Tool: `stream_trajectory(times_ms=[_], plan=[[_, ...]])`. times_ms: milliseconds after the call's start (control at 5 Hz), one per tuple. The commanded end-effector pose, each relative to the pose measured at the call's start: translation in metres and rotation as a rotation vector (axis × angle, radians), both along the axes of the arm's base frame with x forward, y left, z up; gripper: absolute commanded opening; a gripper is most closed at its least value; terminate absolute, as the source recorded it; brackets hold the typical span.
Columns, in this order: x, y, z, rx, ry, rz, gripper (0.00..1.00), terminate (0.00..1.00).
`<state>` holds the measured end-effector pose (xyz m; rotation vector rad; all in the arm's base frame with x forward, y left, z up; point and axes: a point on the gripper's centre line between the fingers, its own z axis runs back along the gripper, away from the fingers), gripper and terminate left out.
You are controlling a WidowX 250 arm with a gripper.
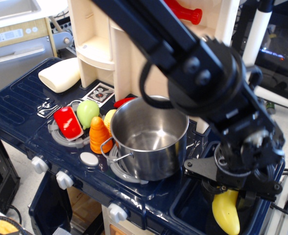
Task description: Put banana in pot or pan
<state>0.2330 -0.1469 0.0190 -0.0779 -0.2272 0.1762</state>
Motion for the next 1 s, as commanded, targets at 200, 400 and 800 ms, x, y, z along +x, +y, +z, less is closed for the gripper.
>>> stream_trajectory(times_ms=[200,400,800], plan=[[-0.029,0.062,0.155,0.047,0.312,-0.120,0.00,0.00],[-0.021,0.110,0.145,0.093,0.209,-0.227,0.00,0.00],[0.013,0.137,0.125,0.036,0.110,-0.167,0.00,1.00]])
